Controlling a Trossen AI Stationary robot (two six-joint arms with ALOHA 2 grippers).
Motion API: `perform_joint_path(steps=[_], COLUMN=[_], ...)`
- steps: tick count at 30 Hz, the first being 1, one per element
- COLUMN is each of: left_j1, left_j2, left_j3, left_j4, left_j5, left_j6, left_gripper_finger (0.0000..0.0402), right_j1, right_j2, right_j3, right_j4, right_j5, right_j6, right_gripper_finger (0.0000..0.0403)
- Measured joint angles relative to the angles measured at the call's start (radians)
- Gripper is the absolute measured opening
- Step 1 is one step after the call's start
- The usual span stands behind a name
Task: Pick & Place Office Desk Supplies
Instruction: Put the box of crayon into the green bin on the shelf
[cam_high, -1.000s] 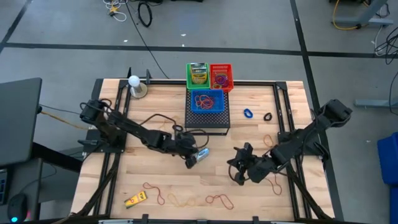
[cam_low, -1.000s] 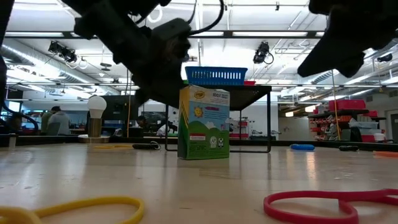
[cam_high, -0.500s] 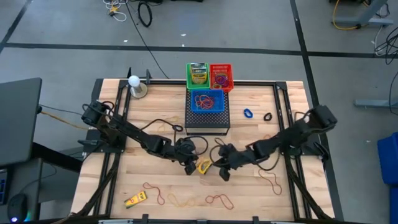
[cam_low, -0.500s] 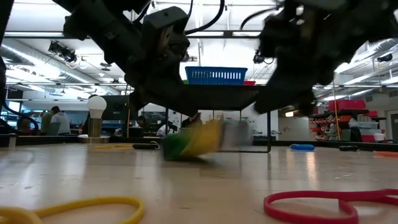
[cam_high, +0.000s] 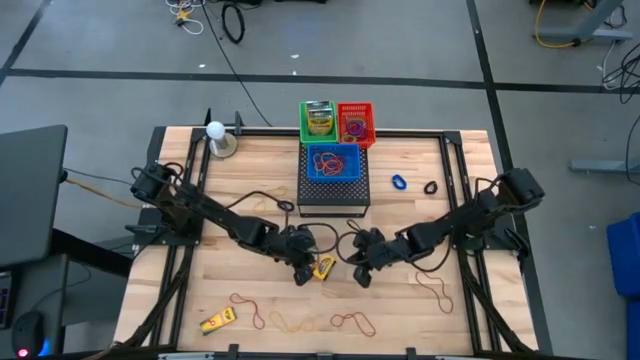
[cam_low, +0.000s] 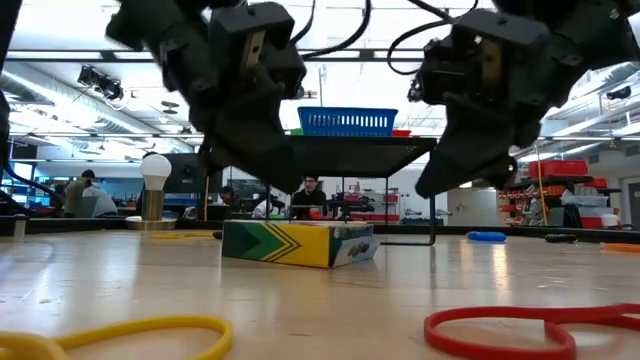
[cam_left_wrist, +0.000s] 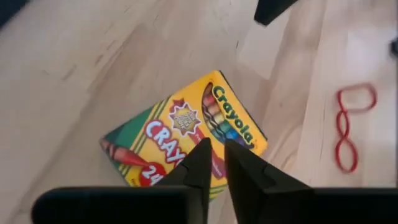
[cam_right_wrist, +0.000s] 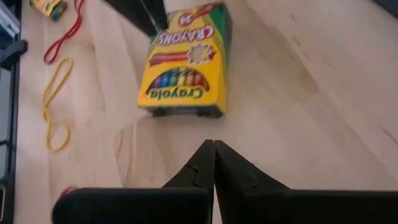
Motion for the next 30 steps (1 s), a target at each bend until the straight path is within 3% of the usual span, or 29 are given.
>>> perform_joint_path(steps=[5,11,19,25,30], left_j1=[0.028,0.115,0.179,0.188,0.186], left_j2=[-0.001,0.009,0.025,0.063,0.072], left_j3=[0.112,0.15,0.149,0.149,0.151], left_j4=[-0.182,-0.211,-0.252,-0.313,-0.353], left_j5=[0.023,0.16,0.193,0.283,0.401], left_j6=[0.116,0.24,0.369,0.411,0.32], left_gripper_finger=[0.0095,0.0144,0.0197,0.02,0.0187], right_j1=[0.039,0.074,0.086,0.086,0.086], right_j2=[-0.003,-0.003,-0.003,-0.003,-0.003], right_j3=[0.0,0.0,0.0,0.0,0.0], right_j4=[-0.003,-0.004,-0.01,-0.014,-0.019], right_j5=[0.004,0.025,-0.007,-0.009,-0.014], right_j6=[0.001,0.012,0.007,-0.012,-0.02], right_gripper_finger=[0.0007,0.0007,0.0007,0.0007,0.0007])
